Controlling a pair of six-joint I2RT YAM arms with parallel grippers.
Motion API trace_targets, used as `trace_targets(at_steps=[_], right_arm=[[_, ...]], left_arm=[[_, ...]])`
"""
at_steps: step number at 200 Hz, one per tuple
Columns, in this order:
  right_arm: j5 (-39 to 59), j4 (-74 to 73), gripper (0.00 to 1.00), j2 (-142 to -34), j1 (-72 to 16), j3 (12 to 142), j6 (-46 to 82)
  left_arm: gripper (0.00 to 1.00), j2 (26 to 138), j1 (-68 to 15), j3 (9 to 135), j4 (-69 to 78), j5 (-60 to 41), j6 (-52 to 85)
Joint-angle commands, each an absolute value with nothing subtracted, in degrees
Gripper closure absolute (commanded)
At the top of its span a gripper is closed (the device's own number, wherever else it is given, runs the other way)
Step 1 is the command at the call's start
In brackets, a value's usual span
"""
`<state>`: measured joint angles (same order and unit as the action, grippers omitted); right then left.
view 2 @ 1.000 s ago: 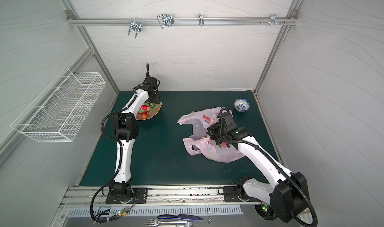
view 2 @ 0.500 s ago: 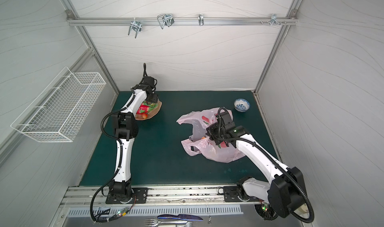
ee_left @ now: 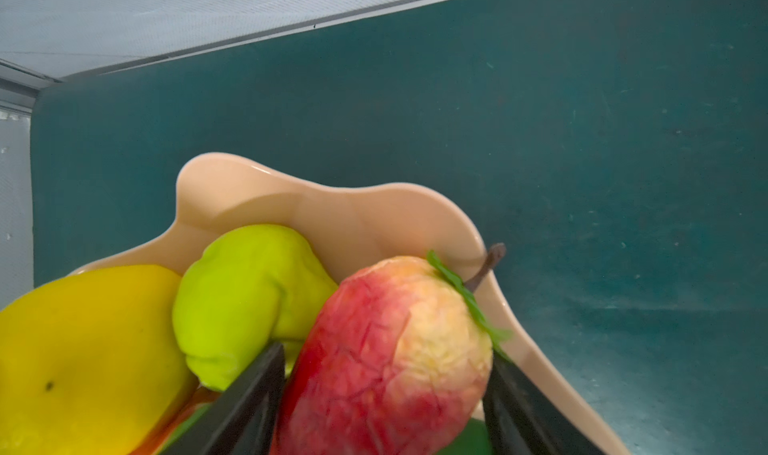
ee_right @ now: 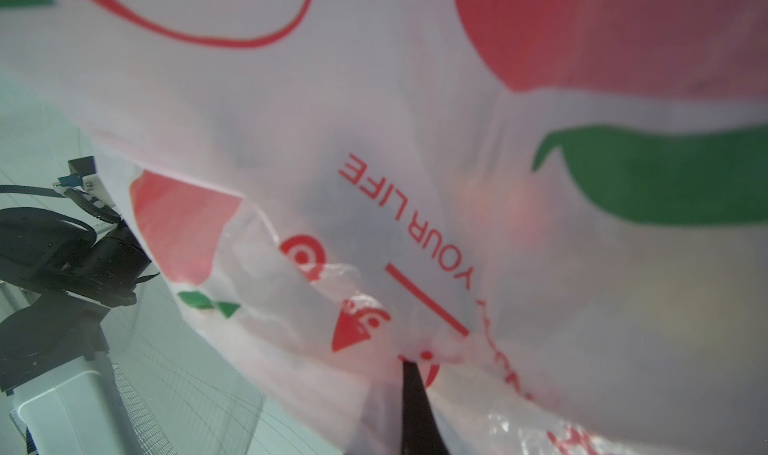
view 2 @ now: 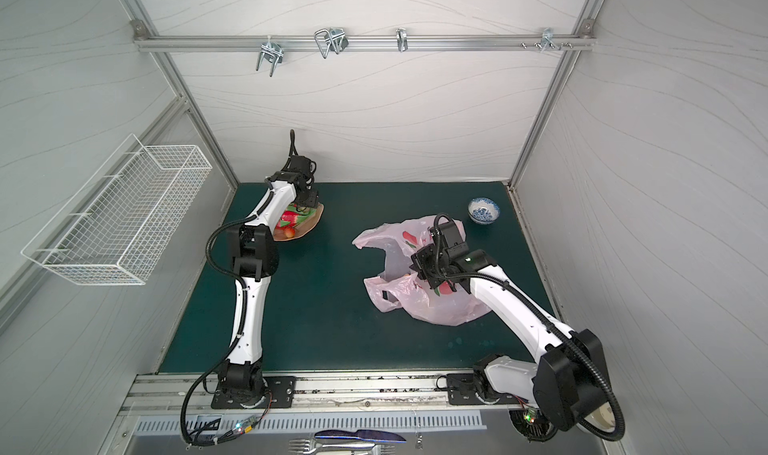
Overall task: Place the fruits into the plastic bag
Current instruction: 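Lower the left gripper onto the red-yellow peach in the bowl, then close the left gripper on the peach and lift it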
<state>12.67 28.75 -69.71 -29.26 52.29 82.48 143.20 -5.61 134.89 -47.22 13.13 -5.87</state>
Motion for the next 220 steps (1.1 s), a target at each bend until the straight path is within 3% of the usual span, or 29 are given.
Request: trace_targets(at_steps=[1, 75, 220], right_arm=[[12.87, 29.10, 1.00, -70.16, -29.09, 53.93, 82.57], [12.57, 28.81, 1.00, -69.98, -29.09, 54.14, 82.77], [11.61, 28.93, 1.00, -69.15, -29.09, 54.67, 82.79]], left_arm=[[0.25, 144.93, -5.19, 137.20, -46.36, 12.32, -6.51], [0.44, 139.96, -5.19, 129.38, -43.33, 12.40, -6.82], [0.57, 130.72, -5.04, 120.56, -39.24, 10.13, -5.63]])
